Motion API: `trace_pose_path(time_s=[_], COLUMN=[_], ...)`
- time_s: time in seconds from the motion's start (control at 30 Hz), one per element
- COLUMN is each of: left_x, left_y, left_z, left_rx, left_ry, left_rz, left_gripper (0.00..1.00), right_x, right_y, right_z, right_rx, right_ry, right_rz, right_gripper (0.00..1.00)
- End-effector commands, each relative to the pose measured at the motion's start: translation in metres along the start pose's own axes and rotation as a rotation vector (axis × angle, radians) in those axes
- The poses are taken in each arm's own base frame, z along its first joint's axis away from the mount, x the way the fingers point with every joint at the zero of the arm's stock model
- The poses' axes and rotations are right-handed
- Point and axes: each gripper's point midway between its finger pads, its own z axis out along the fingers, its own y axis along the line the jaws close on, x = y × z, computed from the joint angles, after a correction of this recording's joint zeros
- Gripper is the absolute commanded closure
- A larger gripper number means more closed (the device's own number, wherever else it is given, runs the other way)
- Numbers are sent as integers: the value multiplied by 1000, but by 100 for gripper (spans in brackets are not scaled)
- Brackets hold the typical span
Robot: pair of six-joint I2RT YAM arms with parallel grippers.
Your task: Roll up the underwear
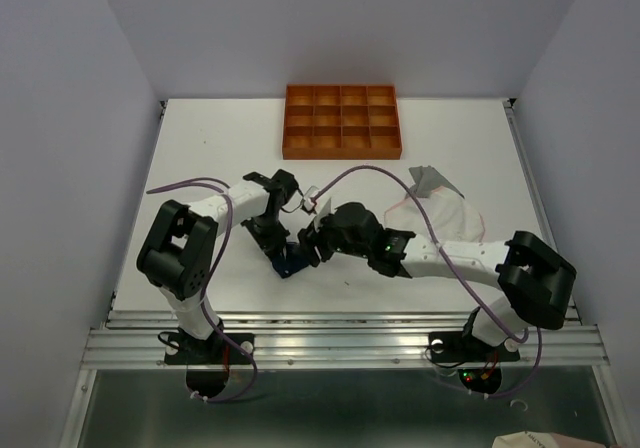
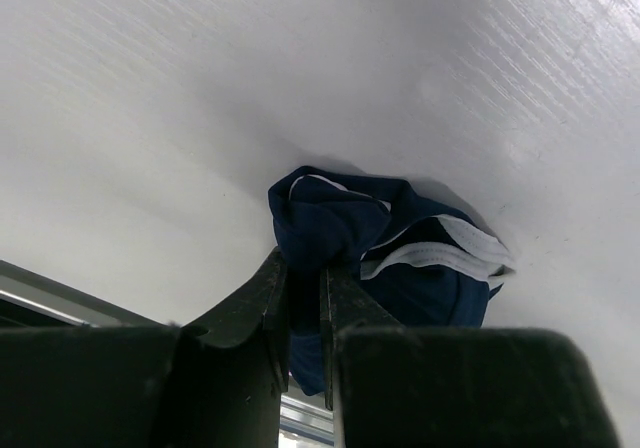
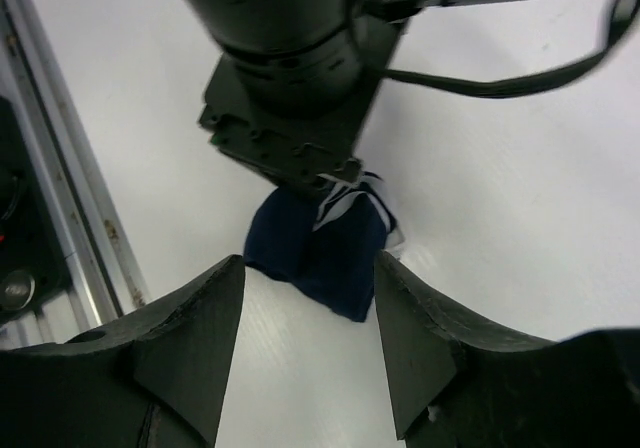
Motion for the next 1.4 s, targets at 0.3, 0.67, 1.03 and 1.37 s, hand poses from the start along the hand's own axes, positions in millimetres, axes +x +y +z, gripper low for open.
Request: trace_pose_path(time_s=[0.3,0.67,1.03,1.37], left_x=[22,23,29,31], left_y=[43,40,39,37], left_z=[19,17,19,16], left_rx=[-204,-197,-185,-157], left_ry=[16,11,26,31], left_rz=[31,25,21,13], left_gripper=[100,100,100,100], right_x=[19,42,60,74], right_y=[51,54,44,42], right_z=[36,67,74,82], right_rx=[-5,108,206,247], right_ry=[57,117,169,213], right_rz=[-115,-191,-250,-302], right_gripper=[41,41,43,62])
